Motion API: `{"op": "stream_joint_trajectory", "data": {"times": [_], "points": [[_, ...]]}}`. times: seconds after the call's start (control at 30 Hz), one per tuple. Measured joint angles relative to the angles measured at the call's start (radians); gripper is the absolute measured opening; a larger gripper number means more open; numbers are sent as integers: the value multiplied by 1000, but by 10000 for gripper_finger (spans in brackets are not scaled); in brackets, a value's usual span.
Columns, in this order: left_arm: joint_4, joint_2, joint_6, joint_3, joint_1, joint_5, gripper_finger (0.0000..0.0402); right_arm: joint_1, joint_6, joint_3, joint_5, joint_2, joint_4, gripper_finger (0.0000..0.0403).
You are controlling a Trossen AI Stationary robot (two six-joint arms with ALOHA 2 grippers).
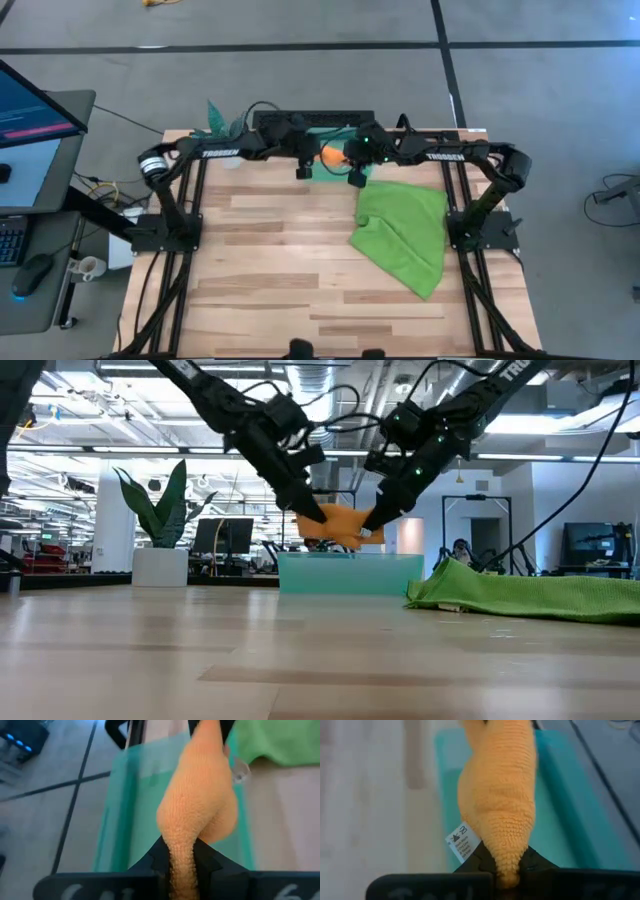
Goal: Roll microfiber towels into tight, uniform cylinder then place into a basket
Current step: Put the orange towel into the blue bin
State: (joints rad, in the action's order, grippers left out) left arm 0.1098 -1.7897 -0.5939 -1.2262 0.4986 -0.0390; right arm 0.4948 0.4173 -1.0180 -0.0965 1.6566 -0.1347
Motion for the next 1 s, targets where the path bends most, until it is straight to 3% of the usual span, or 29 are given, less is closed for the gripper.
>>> {"op": "stream_joint_trajectory", "data": {"times": [0.33, 0.57, 0.77, 1.0], "points": [[158, -175, -23, -144, 6, -45, 25, 64, 87, -1, -17, 31, -78, 29], [208, -179, 9, -145, -10, -40, 26, 59, 74, -3, -24, 126, -77, 29], [253, -198, 21, -146, -16, -79, 26, 48, 61, -2, -20, 130, -93, 29], [248, -210, 26, -147, -17, -46, 37, 53, 45, -3, -19, 130, -116, 29]]}}
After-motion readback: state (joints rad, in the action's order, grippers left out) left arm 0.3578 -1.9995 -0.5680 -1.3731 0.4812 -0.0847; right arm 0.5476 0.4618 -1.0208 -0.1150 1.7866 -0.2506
